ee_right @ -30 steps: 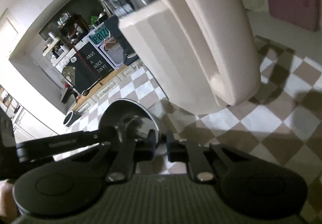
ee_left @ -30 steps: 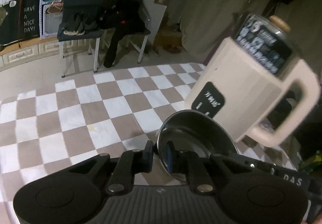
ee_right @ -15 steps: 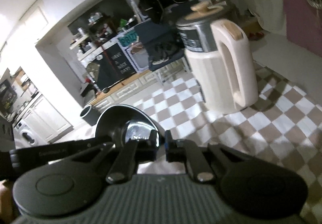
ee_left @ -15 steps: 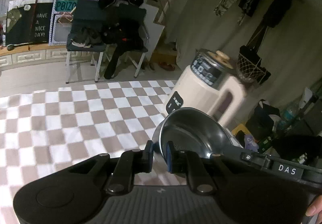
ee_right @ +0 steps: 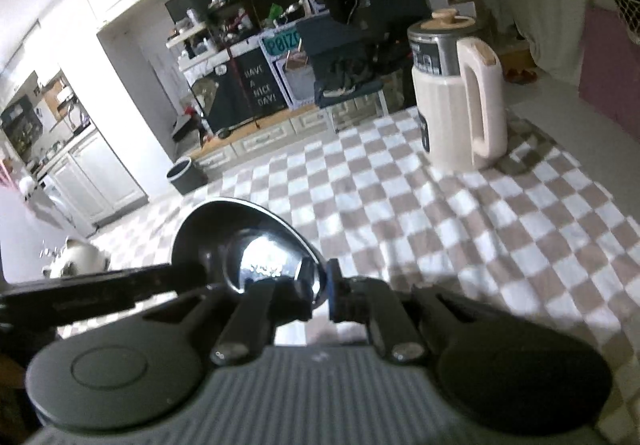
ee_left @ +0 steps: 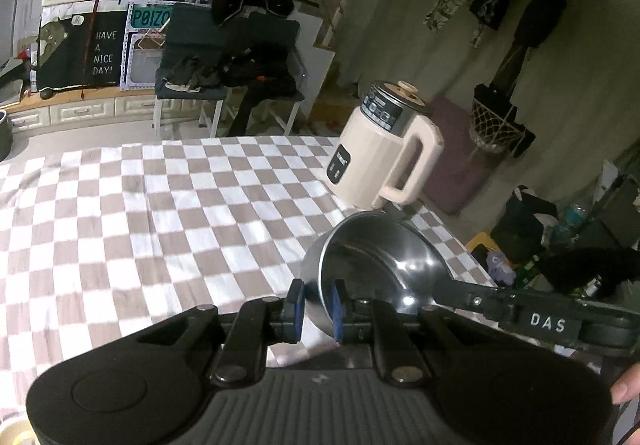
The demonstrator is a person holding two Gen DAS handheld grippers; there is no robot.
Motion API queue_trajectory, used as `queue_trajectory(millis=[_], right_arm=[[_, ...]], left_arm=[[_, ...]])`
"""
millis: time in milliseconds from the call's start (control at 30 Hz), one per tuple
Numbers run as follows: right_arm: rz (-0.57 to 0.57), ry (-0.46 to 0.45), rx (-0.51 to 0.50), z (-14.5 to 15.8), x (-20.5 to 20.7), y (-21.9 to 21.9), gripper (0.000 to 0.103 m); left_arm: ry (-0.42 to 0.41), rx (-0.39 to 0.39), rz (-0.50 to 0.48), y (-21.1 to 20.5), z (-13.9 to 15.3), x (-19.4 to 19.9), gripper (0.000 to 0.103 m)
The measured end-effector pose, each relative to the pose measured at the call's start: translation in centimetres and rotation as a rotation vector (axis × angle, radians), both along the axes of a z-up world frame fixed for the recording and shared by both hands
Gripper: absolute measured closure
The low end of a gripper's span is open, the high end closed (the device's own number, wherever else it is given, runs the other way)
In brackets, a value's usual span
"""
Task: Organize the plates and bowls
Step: 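Lift the round steel bowl with both grippers and carry it toward the nested bowls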
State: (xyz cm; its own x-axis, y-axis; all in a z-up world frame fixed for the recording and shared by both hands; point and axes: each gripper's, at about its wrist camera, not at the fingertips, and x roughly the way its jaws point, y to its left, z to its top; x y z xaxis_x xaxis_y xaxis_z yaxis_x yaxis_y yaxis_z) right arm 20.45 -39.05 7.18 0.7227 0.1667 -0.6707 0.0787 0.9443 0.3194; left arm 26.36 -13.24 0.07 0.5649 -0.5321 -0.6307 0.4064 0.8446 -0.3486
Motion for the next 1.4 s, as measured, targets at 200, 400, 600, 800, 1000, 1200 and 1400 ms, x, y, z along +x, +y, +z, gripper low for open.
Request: queue_trajectory(millis=[200,400,600,800,1000,1200,1400], right_arm=[[0.018,0.025,-0.05,-1.2,-2.3,0.6,0.095],[-0.001,0.101,-0.053,-3.5,-3.0,0.4,0.095],[-0.003,0.164,-0.045,-4.3,-3.6,1.2,0.095],[0.019,0.198,-0.084,-5.0,-3.6,2.4,0.094],[0.015,0.222,-0.095,-5.3,-3.0,2.2,0.094],[0.046,0.253,-0.115,-6.0,-2.4,3.1,0.094],[0.066,0.287,-0.126,-6.7,-1.8,3.7,0.093]], left_arm=[[0.058,-0.025,-0.003,0.5,-2.4,-2.2,0.088],[0.093,-0.027,-0.021,0.0,-5.0,-2.8,0.088],[0.116,-0.002,-0.028,-0.5,-6.3,-2.3,0.089],[0.166,0.036,-0.029,-1.3,-7.9,-1.5,0.088],[0.181,0.058,-0.029,-1.9,-8.6,-0.8,0.087],[0.183,0.093,-0.03,-2.3,-9.2,-0.4,0.081],[0.187,0.106,-0.031,-2.4,-9.7,0.0,0.081]])
